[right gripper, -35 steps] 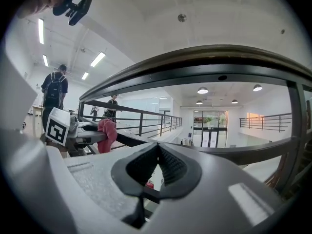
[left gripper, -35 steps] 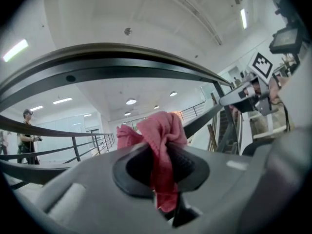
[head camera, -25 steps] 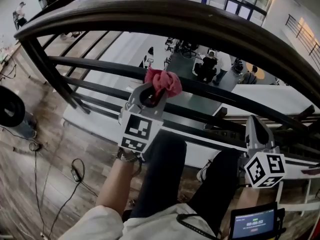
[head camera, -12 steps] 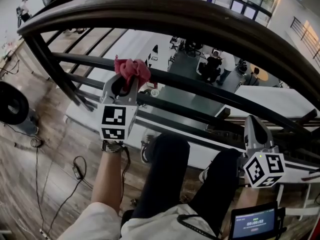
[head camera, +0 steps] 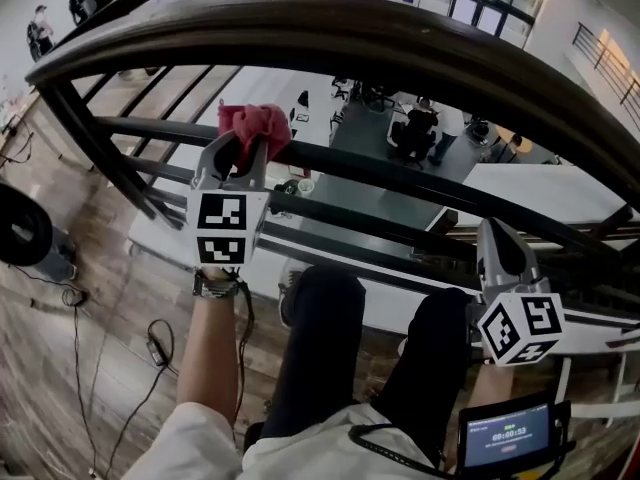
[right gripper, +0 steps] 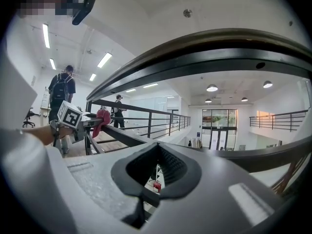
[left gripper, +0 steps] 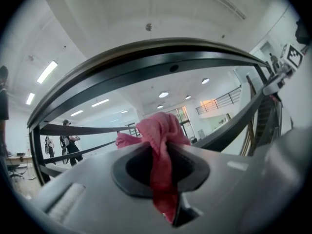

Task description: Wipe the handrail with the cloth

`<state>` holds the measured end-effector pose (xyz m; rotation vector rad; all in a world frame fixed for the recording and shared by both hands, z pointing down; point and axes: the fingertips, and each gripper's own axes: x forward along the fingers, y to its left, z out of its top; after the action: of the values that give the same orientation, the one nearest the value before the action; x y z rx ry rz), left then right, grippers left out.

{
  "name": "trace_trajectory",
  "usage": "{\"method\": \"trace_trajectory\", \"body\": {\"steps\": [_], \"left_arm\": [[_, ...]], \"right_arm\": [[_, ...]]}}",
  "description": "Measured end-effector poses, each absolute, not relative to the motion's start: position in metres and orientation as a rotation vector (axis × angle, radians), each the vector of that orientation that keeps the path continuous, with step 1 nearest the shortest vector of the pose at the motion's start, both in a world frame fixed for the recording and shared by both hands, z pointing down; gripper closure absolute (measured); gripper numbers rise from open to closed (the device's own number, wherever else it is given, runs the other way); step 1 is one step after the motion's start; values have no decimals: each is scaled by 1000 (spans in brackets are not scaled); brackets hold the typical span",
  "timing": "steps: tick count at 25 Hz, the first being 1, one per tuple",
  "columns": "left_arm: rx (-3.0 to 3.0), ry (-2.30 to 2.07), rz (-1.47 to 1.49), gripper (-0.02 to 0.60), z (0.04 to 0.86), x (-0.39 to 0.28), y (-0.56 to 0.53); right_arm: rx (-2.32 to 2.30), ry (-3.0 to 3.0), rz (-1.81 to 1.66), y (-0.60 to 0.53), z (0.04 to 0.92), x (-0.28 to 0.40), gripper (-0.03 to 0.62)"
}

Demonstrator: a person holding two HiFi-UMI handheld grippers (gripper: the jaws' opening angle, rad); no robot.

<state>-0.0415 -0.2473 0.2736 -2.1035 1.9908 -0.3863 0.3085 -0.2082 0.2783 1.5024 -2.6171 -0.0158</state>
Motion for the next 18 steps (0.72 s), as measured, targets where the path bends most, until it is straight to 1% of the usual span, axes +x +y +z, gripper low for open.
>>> {"method": "trace_trajectory", "body": {"steps": [3,10,18], "left_arm": [[-2145,1965,-442,511,271,-30,-246],[-2236,1930,-440,514,278,-2,-255],[-2314,1887,-512,514,274,17,-260]], "right_arm": [[1501,-2627,-8,-207,277,308,591],[1486,-2648,-1,-211,280,300,591],[1501,-2660,10,-208,275,312,591]]}}
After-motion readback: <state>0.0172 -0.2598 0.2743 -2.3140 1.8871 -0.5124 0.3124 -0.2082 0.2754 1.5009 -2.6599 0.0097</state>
